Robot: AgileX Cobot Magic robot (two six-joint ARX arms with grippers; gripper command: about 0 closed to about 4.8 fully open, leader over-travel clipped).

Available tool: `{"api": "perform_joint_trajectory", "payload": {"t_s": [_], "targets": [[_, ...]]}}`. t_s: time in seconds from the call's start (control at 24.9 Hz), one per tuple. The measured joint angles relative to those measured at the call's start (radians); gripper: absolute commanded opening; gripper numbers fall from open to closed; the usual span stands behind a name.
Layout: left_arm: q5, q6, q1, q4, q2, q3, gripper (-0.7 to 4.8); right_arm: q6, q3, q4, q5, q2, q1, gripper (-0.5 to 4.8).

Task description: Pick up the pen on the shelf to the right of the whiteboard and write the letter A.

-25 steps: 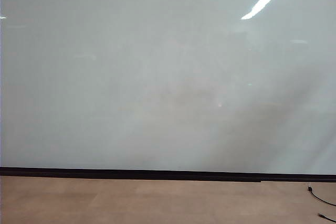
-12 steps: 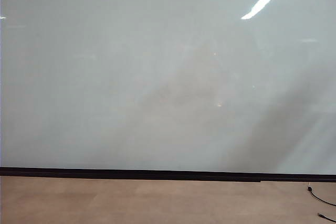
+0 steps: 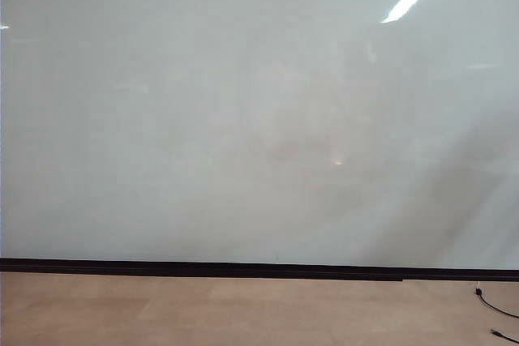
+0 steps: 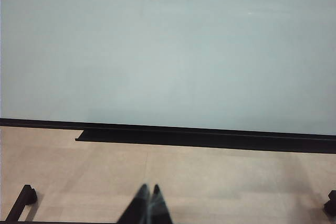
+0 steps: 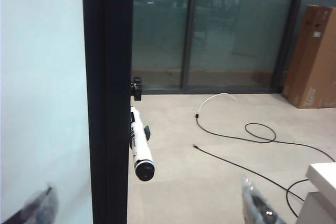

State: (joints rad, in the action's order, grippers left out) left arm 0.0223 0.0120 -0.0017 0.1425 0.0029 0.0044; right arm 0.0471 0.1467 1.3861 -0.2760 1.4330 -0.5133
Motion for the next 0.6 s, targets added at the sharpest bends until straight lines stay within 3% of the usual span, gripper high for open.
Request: {"api": "perform_joint_trajectory", "payload": {"t_s": [0.6], "targets": [[0.0, 0.0, 0.0, 0.0, 0.0, 0.0, -0.05, 0.03, 0.167, 0.011, -0.078, 0.233, 0.0, 4.62]]}}
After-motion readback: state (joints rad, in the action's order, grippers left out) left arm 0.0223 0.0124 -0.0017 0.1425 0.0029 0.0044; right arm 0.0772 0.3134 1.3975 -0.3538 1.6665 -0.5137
